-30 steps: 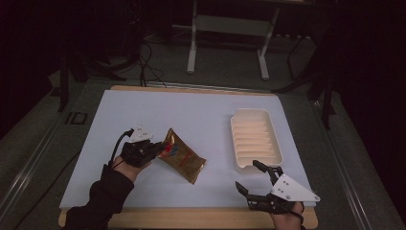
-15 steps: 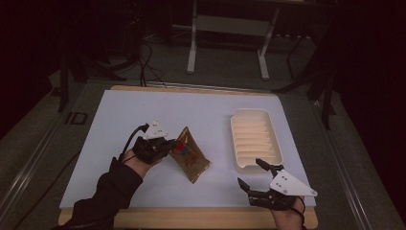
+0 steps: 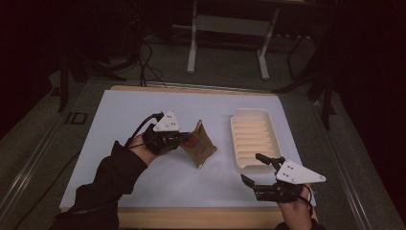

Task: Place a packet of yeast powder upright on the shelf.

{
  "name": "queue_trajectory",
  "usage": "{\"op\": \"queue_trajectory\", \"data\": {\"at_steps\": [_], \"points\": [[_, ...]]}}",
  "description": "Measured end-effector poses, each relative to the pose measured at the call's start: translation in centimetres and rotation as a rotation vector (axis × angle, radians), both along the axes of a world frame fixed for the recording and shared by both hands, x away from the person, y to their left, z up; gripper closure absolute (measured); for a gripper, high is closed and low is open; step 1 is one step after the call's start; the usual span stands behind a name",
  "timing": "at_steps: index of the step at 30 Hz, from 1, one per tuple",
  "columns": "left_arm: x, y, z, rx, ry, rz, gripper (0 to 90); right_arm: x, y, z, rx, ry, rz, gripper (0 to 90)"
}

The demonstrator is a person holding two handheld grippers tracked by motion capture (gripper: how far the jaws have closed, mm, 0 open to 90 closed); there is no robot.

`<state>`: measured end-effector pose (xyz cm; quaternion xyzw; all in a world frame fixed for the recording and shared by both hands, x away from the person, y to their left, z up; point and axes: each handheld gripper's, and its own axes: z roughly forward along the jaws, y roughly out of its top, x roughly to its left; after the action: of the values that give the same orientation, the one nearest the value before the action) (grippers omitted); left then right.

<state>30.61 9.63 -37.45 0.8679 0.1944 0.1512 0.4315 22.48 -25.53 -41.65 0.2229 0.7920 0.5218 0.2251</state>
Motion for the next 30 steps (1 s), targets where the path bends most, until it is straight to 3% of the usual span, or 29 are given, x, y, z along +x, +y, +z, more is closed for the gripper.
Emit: {"op": "queue_trajectory", "data": {"at_steps": [3,6,11,14,19,25,28,30], "points": [[-0.1,-0.1,1.0,0.045,-0.021,-0.056,90.0,0.3,0.2,0.7,-0.048,0.010,0.064,21.2],[-0.4,-0.3,2.2,0.079,-0.044,-0.118,90.0,0.6,1.0,1.4,-0.134,0.087,0.123,17.3],[-1.0,-0.3,3.3,0.139,-0.084,-0.200,90.0,2.0,2.2,1.8,-0.213,0.251,0.184,10.9],[-1.4,-0.3,3.5,0.146,-0.088,-0.226,90.0,2.6,2.8,2.0,-0.277,0.287,0.240,10.5],[-1.9,-0.5,3.2,0.150,-0.088,-0.292,90.0,3.2,4.1,3.1,-0.334,0.260,0.286,14.9],[-2.5,-0.9,3.0,0.163,-0.094,-0.371,90.0,4.4,6.1,5.2,-0.380,0.243,0.380,17.1],[-2.8,-1.1,3.0,0.155,-0.104,-0.396,90.0,5.2,6.7,6.1,-0.397,0.234,0.398,24.2],[-2.8,-1.3,3.0,0.165,-0.107,-0.404,90.0,6.0,7.3,6.9,-0.402,0.256,0.416,32.8]]}}
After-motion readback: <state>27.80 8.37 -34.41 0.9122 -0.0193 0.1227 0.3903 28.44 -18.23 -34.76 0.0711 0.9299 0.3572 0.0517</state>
